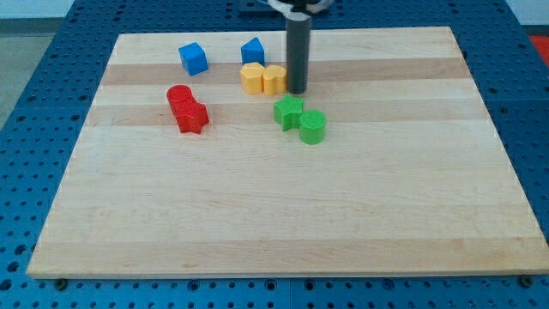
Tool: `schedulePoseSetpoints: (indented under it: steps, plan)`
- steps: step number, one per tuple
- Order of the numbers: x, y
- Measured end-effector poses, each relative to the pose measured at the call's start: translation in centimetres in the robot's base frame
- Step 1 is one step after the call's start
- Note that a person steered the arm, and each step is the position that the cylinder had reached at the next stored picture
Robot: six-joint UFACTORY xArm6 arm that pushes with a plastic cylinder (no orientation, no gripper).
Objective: Move blue triangle on top right of blue cube
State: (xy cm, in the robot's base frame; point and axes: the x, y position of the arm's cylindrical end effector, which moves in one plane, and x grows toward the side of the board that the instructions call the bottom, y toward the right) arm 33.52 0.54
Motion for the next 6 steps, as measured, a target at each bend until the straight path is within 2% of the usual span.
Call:
schedulePoseSetpoints:
  steps: [1,2,3,4,6]
  plan:
    - [0.0,0.1]
    - [-0.6,5.6]
    - [-4.1,7.8]
    - [-6.9,5.3]
    - [-8.0,-3.5]
